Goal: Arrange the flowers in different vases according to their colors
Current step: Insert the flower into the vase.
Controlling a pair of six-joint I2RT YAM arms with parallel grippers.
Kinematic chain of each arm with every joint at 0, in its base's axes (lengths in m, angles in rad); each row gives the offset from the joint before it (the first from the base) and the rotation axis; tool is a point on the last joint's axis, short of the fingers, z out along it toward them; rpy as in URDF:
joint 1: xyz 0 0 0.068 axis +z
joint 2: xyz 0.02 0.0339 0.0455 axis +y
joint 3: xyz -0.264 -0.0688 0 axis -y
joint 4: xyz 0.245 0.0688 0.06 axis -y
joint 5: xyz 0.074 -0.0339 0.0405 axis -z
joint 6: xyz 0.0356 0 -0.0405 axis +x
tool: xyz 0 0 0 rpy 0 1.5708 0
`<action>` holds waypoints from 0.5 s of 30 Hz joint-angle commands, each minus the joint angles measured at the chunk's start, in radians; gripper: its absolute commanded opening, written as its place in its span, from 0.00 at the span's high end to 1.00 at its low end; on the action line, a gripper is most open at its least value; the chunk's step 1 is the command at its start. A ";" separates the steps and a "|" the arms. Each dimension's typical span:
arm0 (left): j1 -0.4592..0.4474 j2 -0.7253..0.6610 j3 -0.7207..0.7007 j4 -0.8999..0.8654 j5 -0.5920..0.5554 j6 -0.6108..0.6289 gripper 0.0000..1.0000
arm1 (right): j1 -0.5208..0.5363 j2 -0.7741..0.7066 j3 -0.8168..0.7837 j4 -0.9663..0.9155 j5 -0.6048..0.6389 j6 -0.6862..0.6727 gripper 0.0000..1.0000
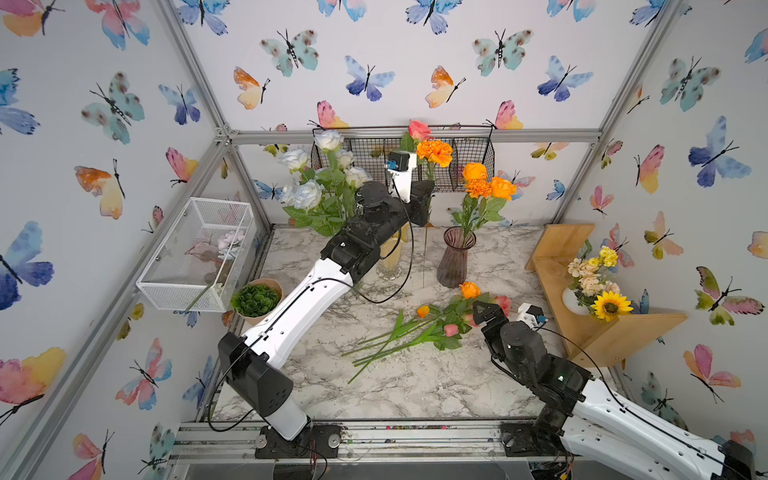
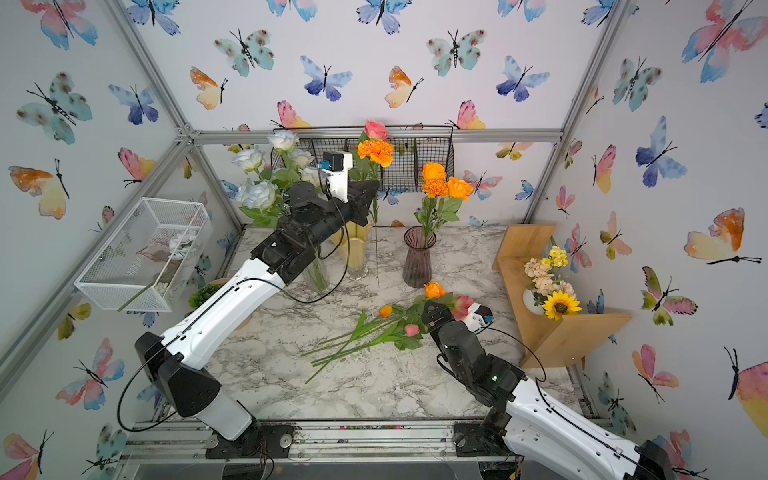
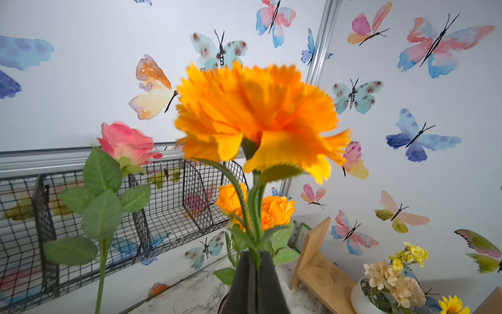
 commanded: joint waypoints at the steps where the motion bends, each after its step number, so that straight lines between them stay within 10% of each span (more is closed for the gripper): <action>1: -0.014 0.082 0.090 0.177 0.044 -0.010 1.00 | 0.001 -0.011 0.010 -0.064 0.068 -0.058 0.02; 15: -0.007 0.361 0.422 0.239 0.039 0.070 1.00 | 0.001 0.018 0.021 -0.017 0.069 -0.142 0.02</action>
